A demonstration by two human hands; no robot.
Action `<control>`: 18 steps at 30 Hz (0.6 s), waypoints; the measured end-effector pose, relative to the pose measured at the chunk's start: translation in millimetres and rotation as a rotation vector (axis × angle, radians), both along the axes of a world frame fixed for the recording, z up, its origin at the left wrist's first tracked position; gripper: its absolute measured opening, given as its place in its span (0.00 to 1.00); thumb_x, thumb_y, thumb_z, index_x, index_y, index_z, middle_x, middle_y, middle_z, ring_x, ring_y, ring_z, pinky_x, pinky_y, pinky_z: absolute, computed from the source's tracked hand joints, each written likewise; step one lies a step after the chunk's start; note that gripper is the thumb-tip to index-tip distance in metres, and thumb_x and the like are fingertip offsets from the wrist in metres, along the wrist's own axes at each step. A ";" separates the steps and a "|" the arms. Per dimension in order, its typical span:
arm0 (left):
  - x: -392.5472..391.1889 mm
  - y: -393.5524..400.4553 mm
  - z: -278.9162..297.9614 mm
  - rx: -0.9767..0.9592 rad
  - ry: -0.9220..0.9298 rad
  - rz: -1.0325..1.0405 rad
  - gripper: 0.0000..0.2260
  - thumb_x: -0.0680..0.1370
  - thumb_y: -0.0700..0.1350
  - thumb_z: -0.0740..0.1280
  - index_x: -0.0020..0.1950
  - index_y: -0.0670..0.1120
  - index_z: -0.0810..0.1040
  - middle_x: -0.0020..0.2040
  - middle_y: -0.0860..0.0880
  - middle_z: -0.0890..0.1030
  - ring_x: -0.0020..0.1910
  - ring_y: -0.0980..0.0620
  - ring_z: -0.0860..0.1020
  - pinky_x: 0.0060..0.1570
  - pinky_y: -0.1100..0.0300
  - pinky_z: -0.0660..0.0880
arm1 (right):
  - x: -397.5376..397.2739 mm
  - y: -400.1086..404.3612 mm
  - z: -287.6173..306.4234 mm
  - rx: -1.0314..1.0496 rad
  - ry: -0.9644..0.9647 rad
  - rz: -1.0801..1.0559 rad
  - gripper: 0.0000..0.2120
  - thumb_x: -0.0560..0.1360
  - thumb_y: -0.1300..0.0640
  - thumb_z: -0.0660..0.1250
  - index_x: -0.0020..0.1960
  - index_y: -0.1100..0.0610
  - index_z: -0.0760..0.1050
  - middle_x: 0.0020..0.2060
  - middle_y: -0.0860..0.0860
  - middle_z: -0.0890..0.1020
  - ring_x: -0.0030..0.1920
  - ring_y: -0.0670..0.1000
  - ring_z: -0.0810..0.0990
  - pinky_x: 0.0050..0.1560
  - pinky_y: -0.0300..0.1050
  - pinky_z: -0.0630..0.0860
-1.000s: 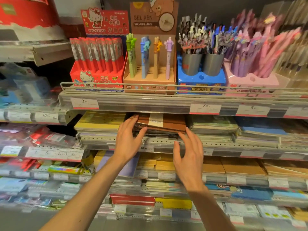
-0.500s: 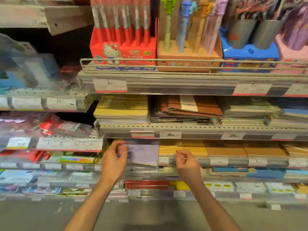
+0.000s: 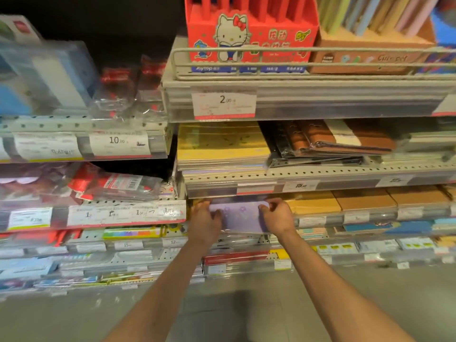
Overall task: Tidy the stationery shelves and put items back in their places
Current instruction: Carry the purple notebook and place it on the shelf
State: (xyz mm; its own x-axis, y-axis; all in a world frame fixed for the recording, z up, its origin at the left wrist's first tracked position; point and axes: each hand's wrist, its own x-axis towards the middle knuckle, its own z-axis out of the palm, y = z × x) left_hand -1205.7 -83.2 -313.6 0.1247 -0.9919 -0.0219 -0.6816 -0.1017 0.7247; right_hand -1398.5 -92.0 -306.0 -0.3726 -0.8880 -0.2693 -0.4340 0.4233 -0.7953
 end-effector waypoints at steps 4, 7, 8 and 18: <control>-0.4 0.2 1.8 -0.022 0.117 0.045 0.07 0.77 0.42 0.67 0.51 0.40 0.82 0.48 0.47 0.78 0.47 0.46 0.79 0.47 0.56 0.77 | -1.7 -1.7 -4.2 0.022 -0.034 -0.029 0.15 0.76 0.60 0.71 0.60 0.61 0.72 0.37 0.46 0.75 0.46 0.53 0.76 0.49 0.44 0.71; -1.7 8.0 3.5 -0.010 0.176 0.077 0.10 0.78 0.40 0.66 0.58 0.41 0.79 0.51 0.49 0.77 0.48 0.51 0.76 0.47 0.64 0.72 | -6.0 6.5 0.2 0.088 -0.133 0.004 0.08 0.76 0.63 0.71 0.52 0.57 0.73 0.37 0.47 0.76 0.45 0.53 0.78 0.47 0.44 0.72; -2.4 11.4 1.4 -0.007 0.186 0.080 0.11 0.78 0.40 0.66 0.60 0.41 0.79 0.51 0.49 0.77 0.47 0.52 0.75 0.45 0.68 0.71 | -8.8 9.9 0.2 0.108 -0.170 0.013 0.08 0.76 0.64 0.71 0.50 0.56 0.73 0.38 0.48 0.78 0.43 0.52 0.78 0.44 0.43 0.74; -16.1 77.2 -12.5 0.128 0.301 0.214 0.03 0.71 0.44 0.68 0.39 0.45 0.76 0.41 0.39 0.78 0.41 0.40 0.76 0.40 0.53 0.70 | -43.2 78.1 -0.8 0.217 -0.222 0.191 0.13 0.72 0.72 0.70 0.44 0.56 0.71 0.32 0.52 0.76 0.30 0.50 0.74 0.30 0.43 0.71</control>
State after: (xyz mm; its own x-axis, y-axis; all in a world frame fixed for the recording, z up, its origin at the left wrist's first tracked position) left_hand -1221.8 -6.0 -326.1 0.2975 -0.9312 -0.2106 -0.3938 -0.3207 0.8614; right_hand -1441.8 -13.9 -306.8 -0.1165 -0.8492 -0.5150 -0.3489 0.5205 -0.7793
